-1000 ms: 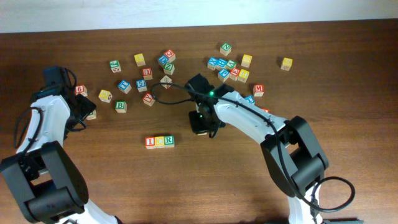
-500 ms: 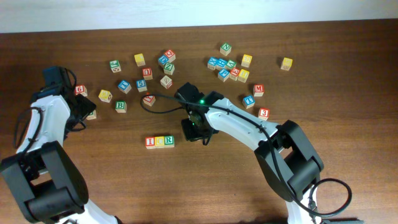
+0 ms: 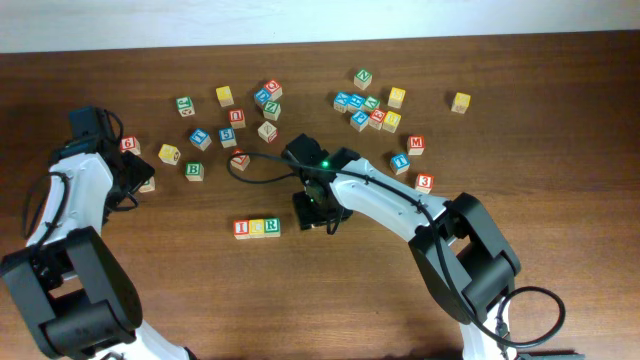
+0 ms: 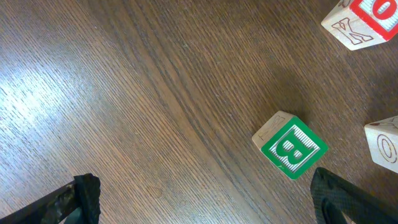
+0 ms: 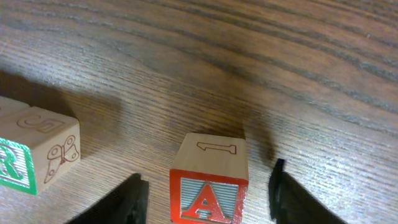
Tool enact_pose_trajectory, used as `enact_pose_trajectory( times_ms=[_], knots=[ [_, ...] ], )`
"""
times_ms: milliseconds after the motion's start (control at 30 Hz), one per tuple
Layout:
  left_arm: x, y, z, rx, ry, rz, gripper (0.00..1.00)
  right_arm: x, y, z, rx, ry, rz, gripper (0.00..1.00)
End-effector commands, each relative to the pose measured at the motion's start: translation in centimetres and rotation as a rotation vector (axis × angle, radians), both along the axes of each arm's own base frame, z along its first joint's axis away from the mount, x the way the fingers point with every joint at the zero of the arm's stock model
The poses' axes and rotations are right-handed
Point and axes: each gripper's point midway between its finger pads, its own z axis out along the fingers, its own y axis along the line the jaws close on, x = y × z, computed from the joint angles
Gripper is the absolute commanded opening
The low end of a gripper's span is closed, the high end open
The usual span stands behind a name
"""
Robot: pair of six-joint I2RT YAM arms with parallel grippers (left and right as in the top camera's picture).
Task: Spell out ICRA
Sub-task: 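Lower the A block to the table right of the R block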
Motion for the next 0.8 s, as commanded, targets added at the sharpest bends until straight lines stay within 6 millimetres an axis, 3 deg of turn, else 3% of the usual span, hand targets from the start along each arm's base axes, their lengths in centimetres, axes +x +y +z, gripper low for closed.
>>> enact_pose_trajectory(
  times_ms=[0, 233, 400, 567, 767],
  knots=[
    [-0.1, 0.1, 0.7, 0.008, -0.017, 0.005, 0.99, 0.0, -0.2, 0.2, -0.011, -0.011, -0.006, 0.71],
    [-0.1, 0.1, 0.7, 0.008, -0.017, 0.005, 0.99, 2.3, -0.9, 0.3, -0.061, -0.122, -0.027, 0.86],
    [-0.1, 0.1, 0.7, 0.008, -0.017, 0.005, 0.99, 4.3, 0.2, 0.8, -0.018, -0.209, -0.038, 1.00],
    [-0.1, 0.1, 0.7, 0.008, -0.017, 0.005, 0.99, 6.1, -1.7, 1.1, -0.116, -0.306, -0.075, 0.98],
    [-0.1, 0.1, 0.7, 0.008, -0.017, 0.005, 1.00, 7.3, -2.9, 1.2, -0.116, -0.314, -0.114, 0.98]
  ],
)
